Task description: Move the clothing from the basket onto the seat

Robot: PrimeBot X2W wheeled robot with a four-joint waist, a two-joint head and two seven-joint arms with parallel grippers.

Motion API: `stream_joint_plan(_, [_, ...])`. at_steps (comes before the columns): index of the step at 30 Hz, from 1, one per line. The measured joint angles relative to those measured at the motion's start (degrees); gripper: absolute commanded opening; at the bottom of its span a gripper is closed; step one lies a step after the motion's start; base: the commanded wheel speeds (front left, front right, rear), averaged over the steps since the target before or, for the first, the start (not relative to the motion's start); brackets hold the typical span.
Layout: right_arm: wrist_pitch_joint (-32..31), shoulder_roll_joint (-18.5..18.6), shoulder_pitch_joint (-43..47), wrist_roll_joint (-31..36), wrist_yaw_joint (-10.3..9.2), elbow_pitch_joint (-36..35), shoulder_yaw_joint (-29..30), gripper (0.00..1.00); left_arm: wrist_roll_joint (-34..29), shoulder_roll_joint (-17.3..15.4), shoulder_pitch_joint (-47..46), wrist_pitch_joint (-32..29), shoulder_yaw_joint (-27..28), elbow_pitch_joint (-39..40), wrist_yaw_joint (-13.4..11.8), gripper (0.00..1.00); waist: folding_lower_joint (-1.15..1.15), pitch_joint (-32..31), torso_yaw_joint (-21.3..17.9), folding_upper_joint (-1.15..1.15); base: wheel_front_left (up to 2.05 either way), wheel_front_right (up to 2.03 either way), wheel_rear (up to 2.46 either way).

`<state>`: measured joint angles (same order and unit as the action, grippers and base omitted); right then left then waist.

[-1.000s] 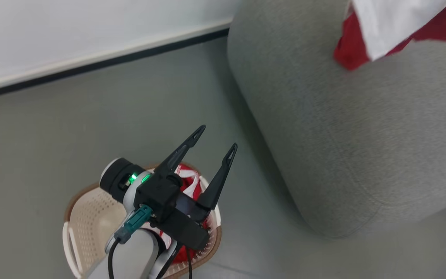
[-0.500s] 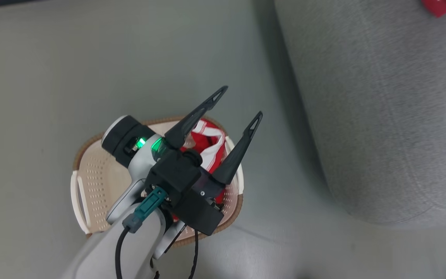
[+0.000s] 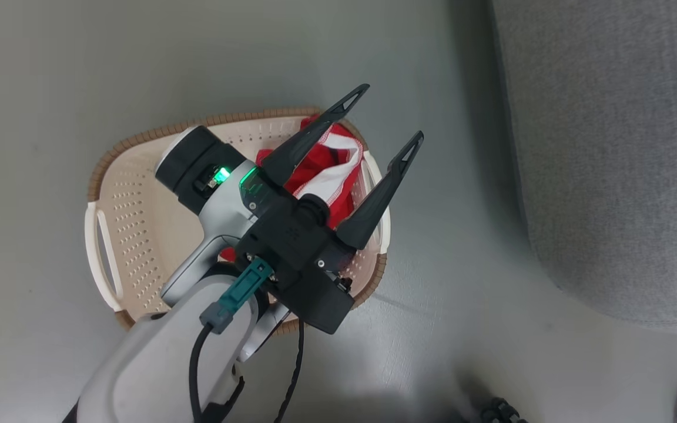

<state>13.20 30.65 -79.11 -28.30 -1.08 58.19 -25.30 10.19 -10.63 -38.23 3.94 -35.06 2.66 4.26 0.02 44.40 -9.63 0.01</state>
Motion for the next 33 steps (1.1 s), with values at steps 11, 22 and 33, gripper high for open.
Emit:
stream_joint_plan(11, [1.02,-3.49,1.21,0.09,-0.41,3.37,-1.18,1.00,-0.03,-0.15,-0.59,1.36,-0.09,-3.09,0.38,1.00,-0.03,1.14,-0.53,-0.02,0.00,0.00,0.00])
stream_joint_plan(22, [1.35,-6.33,5.92,1.03,1.68,4.77,-2.60,1.00,0.73,-1.00,0.00,4.27,0.96,-8.76,0.82,1.00,-0.02,-3.31,-2.45,-0.01,0.00,0.00,0.00])
stream_joint_plan(33, [1.49,-8.14,11.57,2.03,4.65,2.46,-3.05,1.00,3.59,-0.31,3.44,7.56,2.71,-15.03,0.25,1.00,-0.03,-10.81,-4.01,-0.02,0.00,0.00,0.00])
